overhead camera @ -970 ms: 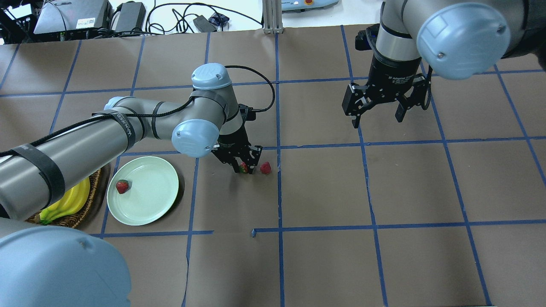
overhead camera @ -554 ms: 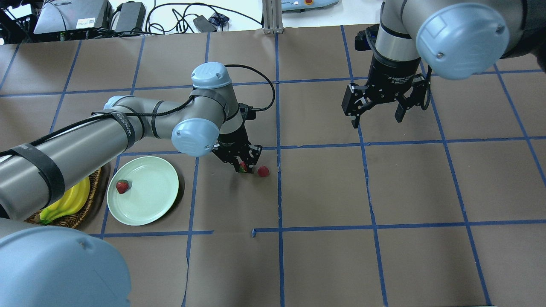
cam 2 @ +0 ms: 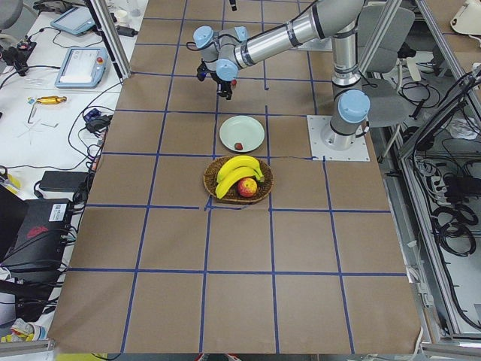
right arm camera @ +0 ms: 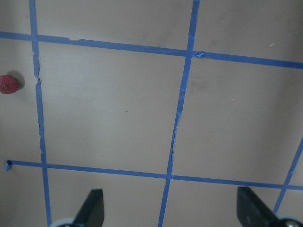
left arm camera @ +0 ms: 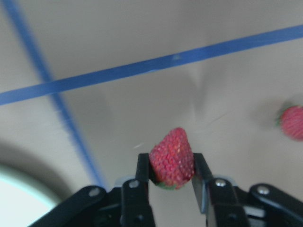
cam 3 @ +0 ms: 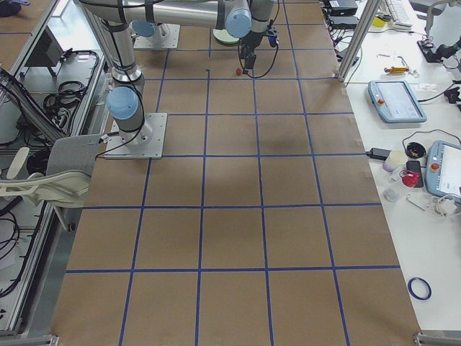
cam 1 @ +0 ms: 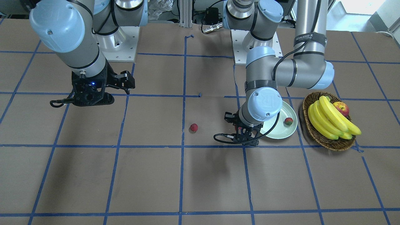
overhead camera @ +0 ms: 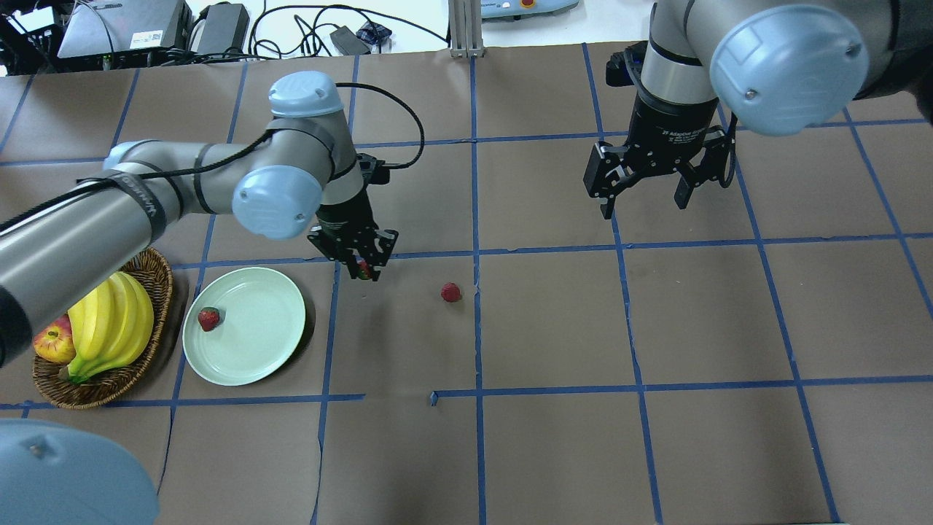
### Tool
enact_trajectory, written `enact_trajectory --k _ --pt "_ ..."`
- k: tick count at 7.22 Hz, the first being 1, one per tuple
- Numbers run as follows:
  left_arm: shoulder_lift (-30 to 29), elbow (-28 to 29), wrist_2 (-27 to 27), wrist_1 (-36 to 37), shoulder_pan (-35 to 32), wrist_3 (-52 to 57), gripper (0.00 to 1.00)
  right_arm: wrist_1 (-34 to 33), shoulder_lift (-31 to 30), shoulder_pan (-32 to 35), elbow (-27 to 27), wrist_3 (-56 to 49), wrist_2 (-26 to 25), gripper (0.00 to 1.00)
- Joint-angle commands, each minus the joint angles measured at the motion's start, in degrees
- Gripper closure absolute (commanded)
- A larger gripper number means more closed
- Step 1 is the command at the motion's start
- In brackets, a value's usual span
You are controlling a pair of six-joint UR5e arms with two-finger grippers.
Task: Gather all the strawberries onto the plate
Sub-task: 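Carry the strawberry onto the plate and release it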
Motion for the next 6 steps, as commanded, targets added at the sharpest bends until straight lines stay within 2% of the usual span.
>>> enact_trajectory --k 1,3,4,5,6 --pt "1.5 -0.9 8.8 -4.2 7.0 10.1 1.00 -0.3 0.0 0.0 0.1 0.0 0.0 0.00" --pt "0.3 -4.0 12.9 -3.4 11.9 14.9 1.00 -0.3 0.0 0.0 0.0 0.0 0.0 0.00" --pt "-0.3 -4.2 12.3 -3.2 11.9 14.4 0.79 -0.3 0.0 0.0 0.1 0.0 0.1 0.00" --pt "-0.1 -4.0 12.3 -2.8 11.9 14.2 0.23 -0.2 0.1 0.0 0.0 0.1 0.0 0.00" --pt "0.0 -3.8 12.2 -2.7 11.9 14.1 0.15 -0.3 0.1 0.0 0.1 0.0 0.1 0.00"
